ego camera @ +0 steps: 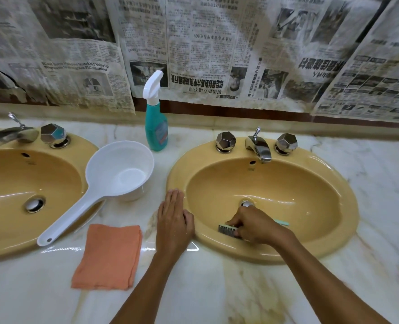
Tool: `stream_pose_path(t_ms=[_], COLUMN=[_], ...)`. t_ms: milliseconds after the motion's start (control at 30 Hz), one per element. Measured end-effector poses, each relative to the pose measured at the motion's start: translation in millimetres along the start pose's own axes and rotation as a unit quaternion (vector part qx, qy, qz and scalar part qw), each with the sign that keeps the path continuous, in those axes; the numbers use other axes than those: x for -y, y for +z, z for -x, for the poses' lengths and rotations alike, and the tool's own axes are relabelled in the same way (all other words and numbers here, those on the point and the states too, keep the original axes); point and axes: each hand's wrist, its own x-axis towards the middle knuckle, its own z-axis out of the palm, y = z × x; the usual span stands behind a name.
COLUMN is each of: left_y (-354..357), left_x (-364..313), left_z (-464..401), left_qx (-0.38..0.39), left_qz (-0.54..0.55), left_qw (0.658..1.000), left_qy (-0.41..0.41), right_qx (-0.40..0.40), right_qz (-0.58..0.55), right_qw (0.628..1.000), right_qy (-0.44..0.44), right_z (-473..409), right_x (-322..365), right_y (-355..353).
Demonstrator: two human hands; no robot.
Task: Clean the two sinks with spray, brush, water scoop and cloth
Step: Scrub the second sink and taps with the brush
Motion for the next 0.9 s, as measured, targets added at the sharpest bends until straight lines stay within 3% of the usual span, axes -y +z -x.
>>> stream_pose_path(t_ms=[200, 333, 400, 533, 667, 733, 833, 900], left_y=[-1.2, -2.2, 0.2, -3.7, 1.2, 18.3, 52.5, 61.5], left_x=[3.2, 0.3, -0.4, -19.8, -59.1, -85.0, -117.0, -126.9], left_z=[-1.7, -1.2, 0.8, -3.2, -3.3, 11.7, 37.4, 41.3], left_qx=[-0.012, -0.025, -0.023, 0.039, 0.091, 0.090, 0.096, 0.104], left_qz=[-0.025, -0.026, -0.039, -0.079, -0.206, -0.216, -0.190, -0.183], left_qw=[1.000, 0.999, 0.999, 0.994, 0.971, 0.971, 0.977, 0.976], left_qy=[0.007, 0.008, 0.000, -0.067, -0.077, -0.047, -0.012, -0.053], right_qx=[0.017, 0.010, 0.018, 0.037, 0.022, 0.026, 0.050, 0.054], right_qz=[0.099, 0.046, 0.066, 0.213, 0.193, 0.156, 0.214, 0.286], right_qw=[0.993, 0.999, 0.998, 0.975, 0.980, 0.984, 0.975, 0.957], right_qy=[0.066, -0.016, -0.011, 0.054, -0.053, -0.083, -0.033, -0.005], right_z=[14.9, 23.1, 31.3, 42.1, 37.7, 39.9, 47.9, 53.5], right_x=[-43.7, -45.6, -57.3, -88.9, -65.4, -72.9, -114.6, -136.0], right_y=[1.4, -10.4, -18.2, -20.9, -22.4, -30.3, -39.3, -41.4])
